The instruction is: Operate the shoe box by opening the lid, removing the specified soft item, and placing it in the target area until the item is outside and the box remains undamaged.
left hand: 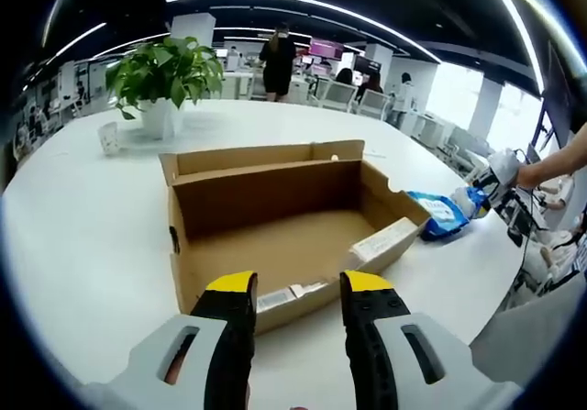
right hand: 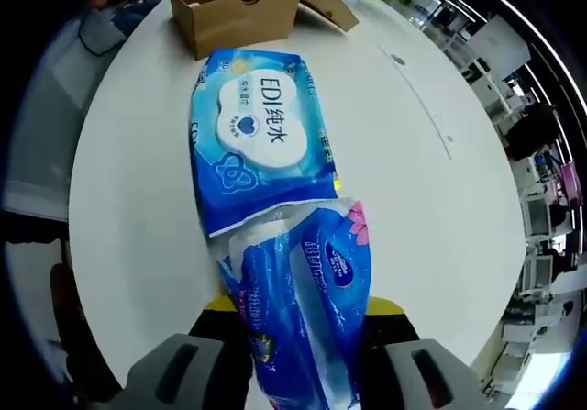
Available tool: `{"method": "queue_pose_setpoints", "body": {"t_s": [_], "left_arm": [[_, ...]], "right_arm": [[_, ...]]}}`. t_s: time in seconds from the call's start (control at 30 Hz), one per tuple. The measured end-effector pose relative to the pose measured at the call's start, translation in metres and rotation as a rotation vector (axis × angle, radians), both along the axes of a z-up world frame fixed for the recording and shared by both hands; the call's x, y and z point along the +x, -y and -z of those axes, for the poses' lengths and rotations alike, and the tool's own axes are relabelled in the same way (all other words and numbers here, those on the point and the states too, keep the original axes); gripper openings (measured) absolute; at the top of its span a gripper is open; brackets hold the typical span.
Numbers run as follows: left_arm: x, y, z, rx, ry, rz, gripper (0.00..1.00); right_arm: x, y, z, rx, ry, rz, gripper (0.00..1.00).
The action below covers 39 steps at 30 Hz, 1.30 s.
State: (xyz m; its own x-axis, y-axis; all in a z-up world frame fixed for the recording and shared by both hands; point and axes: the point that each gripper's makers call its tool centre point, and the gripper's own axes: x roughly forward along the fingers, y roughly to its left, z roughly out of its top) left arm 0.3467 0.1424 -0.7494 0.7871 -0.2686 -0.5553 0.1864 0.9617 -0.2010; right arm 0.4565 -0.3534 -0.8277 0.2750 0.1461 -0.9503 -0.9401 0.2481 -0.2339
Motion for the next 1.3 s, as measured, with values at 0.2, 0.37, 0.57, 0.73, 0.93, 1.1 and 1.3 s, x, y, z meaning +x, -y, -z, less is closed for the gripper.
{"method": "queue_pose_setpoints", "body": {"t_s": [0.2,0.37,0.57,0.73,0.93,1.1,1.3], "left_arm": [[0.0,0.001,0.0,-0.003,-0.001,0.001,0.37],[0.0,0.001,0.0,-0.001,-0.002,0.002,0.37],[0.0,0.002,0.0,-0.007,0.003,0.006,0.37],[0.001,0.004,-0.001,-0.006,0.008,0.014,0.37],[0.0,0.008,-0.004,-0.019,0.016,0.024,0.37],[0.0,0.008,-0.006,-0.025,0.021,0.024,0.37],[0.0,0.01,-0.009,-0.033,0.032,0.028,0.37]], "right_arm": [[-0.001,0.0,0.004,-0.009,-0.008,-0.008,0.43],[0.002,0.001,0.005,-0.023,0.001,-0.027,0.43],[0.0,-0.003,0.002,-0.03,0.003,-0.046,0.43],[-0.001,-0.003,-0.004,-0.029,0.012,-0.044,0.42],[-0.001,-0.001,-0.015,-0.033,0.029,-0.039,0.4],[-0.001,0.001,-0.025,-0.031,0.044,-0.021,0.39],[-0.005,0.0,-0.035,-0.023,0.058,0.0,0.39]]}}
